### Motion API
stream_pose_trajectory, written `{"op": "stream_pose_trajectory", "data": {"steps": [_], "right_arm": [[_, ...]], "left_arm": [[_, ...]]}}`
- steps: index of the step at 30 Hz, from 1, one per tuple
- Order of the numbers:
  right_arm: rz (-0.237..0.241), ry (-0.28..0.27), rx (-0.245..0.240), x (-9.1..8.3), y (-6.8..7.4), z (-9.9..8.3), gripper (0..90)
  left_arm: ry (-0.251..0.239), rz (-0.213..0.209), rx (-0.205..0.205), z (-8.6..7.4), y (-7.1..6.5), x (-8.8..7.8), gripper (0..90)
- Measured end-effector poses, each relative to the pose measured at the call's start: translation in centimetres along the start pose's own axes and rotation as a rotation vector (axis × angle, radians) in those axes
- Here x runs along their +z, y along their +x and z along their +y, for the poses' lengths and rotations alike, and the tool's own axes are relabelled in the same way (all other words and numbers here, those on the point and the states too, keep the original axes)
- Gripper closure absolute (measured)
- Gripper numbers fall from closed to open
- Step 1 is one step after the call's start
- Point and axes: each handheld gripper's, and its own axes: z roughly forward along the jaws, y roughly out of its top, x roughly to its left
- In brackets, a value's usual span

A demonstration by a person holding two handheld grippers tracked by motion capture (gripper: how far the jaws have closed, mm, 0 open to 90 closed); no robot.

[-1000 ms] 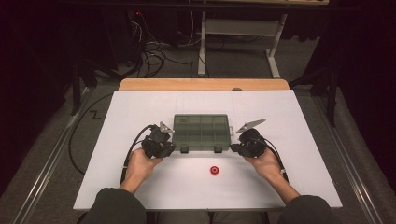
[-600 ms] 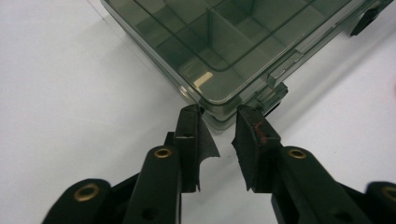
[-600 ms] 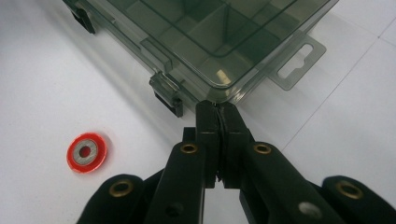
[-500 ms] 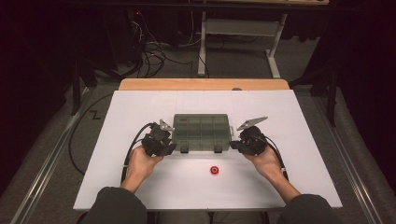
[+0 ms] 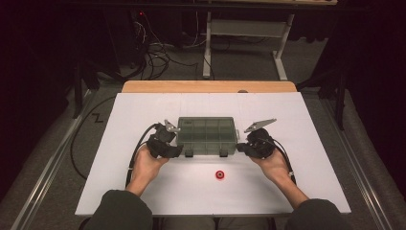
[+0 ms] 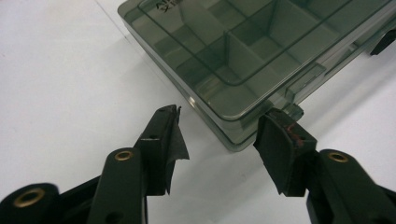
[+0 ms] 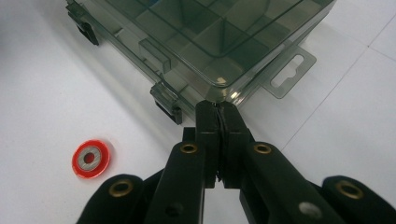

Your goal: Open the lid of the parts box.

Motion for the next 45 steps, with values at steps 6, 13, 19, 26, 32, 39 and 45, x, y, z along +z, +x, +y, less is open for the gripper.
{"op": "stream_pose_trajectory", "data": {"steps": [6, 13, 19, 26, 32, 39, 45], "right_arm": [[-0.003, 0.004, 0.010, 0.0, -0.1, 0.0, 87.8], [-0.004, -0.006, 0.033, 0.2, -0.6, 0.1, 82.9], [-0.022, -0.008, 0.085, 0.6, -1.1, 0.3, 79.0], [-0.019, -0.004, 0.126, 1.0, -1.8, 1.0, 77.4], [-0.030, 0.010, 0.149, 1.6, -2.3, 1.6, 76.8], [-0.035, 0.006, 0.166, 1.9, -2.5, 2.5, 76.6], [-0.038, 0.021, 0.180, 2.4, -2.8, 3.1, 76.6]], "left_arm": [[-0.013, 0.013, 0.005, 0.4, 0.0, -0.4, 45.3], [-0.042, 0.001, -0.017, 0.9, 0.5, -0.9, 44.3], [-0.060, 0.006, -0.016, 1.4, 0.5, -1.1, 44.1], [-0.076, 0.007, -0.020, 2.0, 0.7, -1.4, 43.7], [-0.087, 0.012, -0.021, 2.4, 0.9, -1.6, 43.4], [-0.111, 0.002, -0.043, 2.7, 1.2, -1.8, 42.9], [-0.115, -0.009, -0.055, 2.8, 1.4, -1.7, 42.7]]}}
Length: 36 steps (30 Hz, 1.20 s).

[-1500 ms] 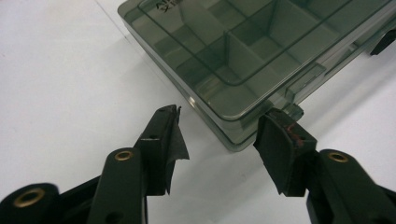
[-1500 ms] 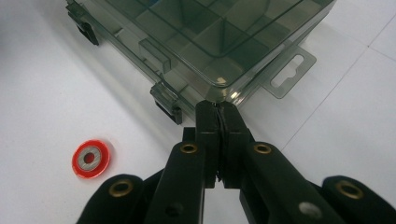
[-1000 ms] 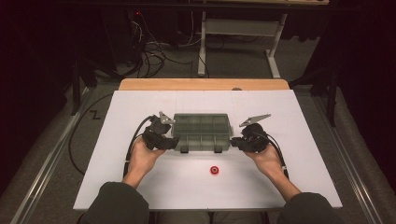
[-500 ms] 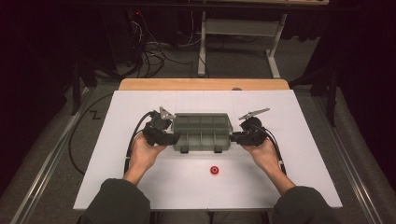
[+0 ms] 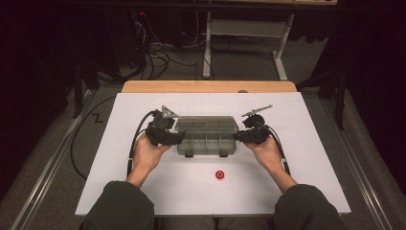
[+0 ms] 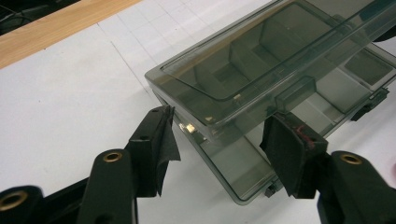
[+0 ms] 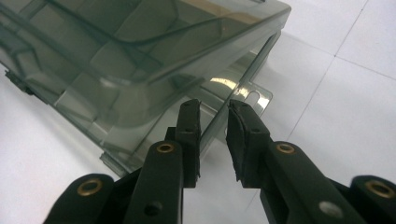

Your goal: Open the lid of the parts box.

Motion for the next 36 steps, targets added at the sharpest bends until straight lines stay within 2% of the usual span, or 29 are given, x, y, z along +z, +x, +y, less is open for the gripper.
{"op": "stream_pose_trajectory", "data": {"steps": [13, 18, 25, 29, 36], "right_arm": [[-0.018, 0.038, 0.022, 1.3, -0.2, 0.9, 74.8], [-0.035, 0.054, 0.007, 1.4, 0.0, 1.1, 74.4], [-0.062, 0.072, 0.011, 1.7, 0.0, 1.5, 74.9], [-0.051, 0.092, 0.019, 1.7, -0.1, 1.7, 74.9], [-0.045, 0.089, 0.032, 1.7, -0.2, 1.7, 75.1]], "left_arm": [[-0.026, 0.011, 0.001, 0.5, 0.1, 0.1, 43.4], [-0.029, 0.012, 0.001, 0.7, 0.2, 0.2, 44.2], [-0.026, 0.009, -0.007, 0.9, 0.4, 0.5, 44.8], [-0.023, 0.007, -0.009, 0.9, 0.6, 0.7, 45.2], [-0.028, 0.018, -0.006, 1.2, 0.8, 0.9, 47.4]]}}
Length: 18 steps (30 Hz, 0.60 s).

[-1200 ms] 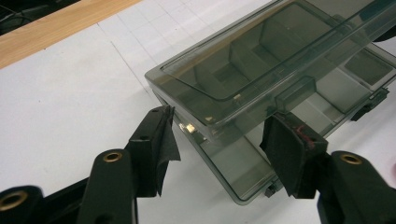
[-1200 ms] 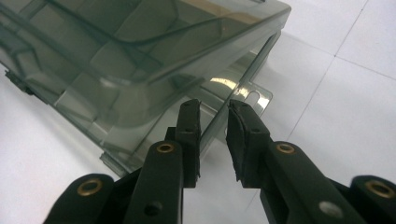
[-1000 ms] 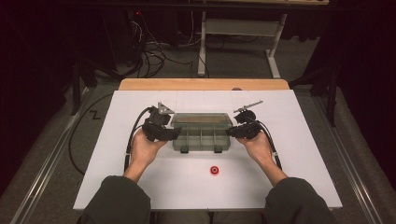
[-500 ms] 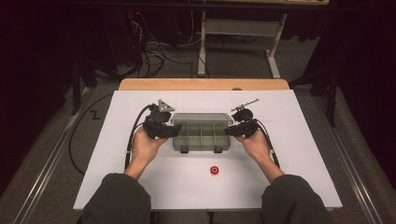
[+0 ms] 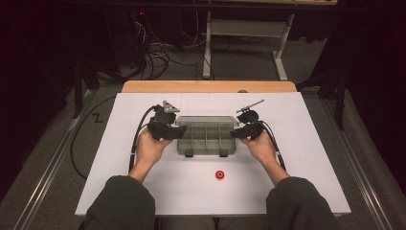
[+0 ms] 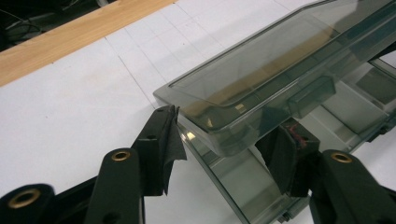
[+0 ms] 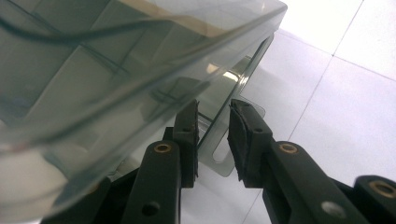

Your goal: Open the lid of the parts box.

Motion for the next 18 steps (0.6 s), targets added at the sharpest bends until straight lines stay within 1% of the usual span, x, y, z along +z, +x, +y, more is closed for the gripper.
{"op": "stream_pose_trajectory", "data": {"steps": [2, 5, 7, 9, 12, 15, 18], "right_arm": [[0.001, 0.002, 0.009, 0.0, 0.0, 0.0, 75.1], [-0.004, -0.002, -0.002, 0.0, 0.0, 0.0, 75.1], [-0.002, 0.001, 0.006, 0.0, 0.1, 0.0, 75.2], [-0.004, -0.005, 0.000, 0.0, 0.0, -0.1, 75.2], [-0.005, -0.006, -0.005, 0.0, 0.1, -0.2, 75.3], [0.004, -0.010, -0.004, 0.0, -0.1, -0.2, 75.3], [-0.002, -0.012, -0.007, 0.0, 0.0, -0.2, 75.4]], "left_arm": [[0.000, 0.001, -0.005, 0.2, 0.2, 0.1, 48.0], [0.000, 0.003, -0.015, 0.7, 0.5, 0.4, 48.7], [0.002, 0.001, -0.020, 1.0, 0.6, 0.5, 49.2], [-0.004, 0.002, -0.023, 1.2, 0.8, 0.6, 49.7], [0.001, -0.002, -0.029, 1.4, 1.0, 1.0, 50.3], [0.006, -0.005, -0.020, 1.5, 1.0, 1.4, 53.1], [0.005, -0.008, -0.026, 1.6, 1.1, 1.5, 53.4]]}}
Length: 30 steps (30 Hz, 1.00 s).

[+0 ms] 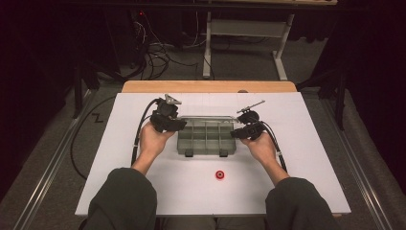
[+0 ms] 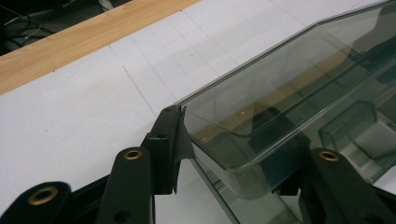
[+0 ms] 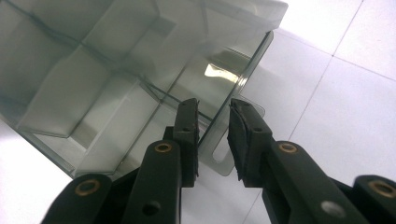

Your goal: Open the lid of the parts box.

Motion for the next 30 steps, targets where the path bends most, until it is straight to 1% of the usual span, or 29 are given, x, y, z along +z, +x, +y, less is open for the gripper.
{"op": "stream_pose_trajectory", "data": {"steps": [4, 7, 10, 16, 18, 26, 28, 30], "right_arm": [[0.001, 0.001, 0.006, 0.0, 0.0, 0.0, 75.3], [0.003, 0.002, 0.014, 0.0, 0.0, 0.0, 75.4], [0.001, -0.001, 0.009, 0.0, 0.0, 0.0, 75.4], [0.002, 0.001, 0.008, 0.0, 0.0, 0.0, 75.4], [0.003, 0.001, 0.008, 0.0, -0.1, 0.0, 75.4], [0.003, 0.001, 0.002, 0.0, -0.1, 0.0, 75.4], [0.002, 0.004, 0.008, 0.0, 0.0, 0.0, 75.4], [0.002, 0.002, 0.007, 0.0, 0.0, 0.0, 75.4]], "left_arm": [[-0.004, 0.011, 0.008, 0.4, 0.1, 0.0, 54.8], [-0.010, 0.020, 0.002, 0.7, 0.2, 0.2, 55.9], [-0.004, 0.023, 0.000, 0.8, 0.4, 0.5, 56.3], [-0.001, -0.012, -0.029, 0.7, 1.3, 1.1, 58.2], [0.007, -0.020, -0.048, 0.6, 1.5, 1.2, 59.4], [0.015, -0.012, -0.062, 1.0, 2.0, 1.7, 62.0], [0.016, -0.011, -0.065, 1.1, 2.1, 1.9, 63.0], [0.015, -0.006, -0.062, 1.2, 2.2, 2.0, 64.2]]}}
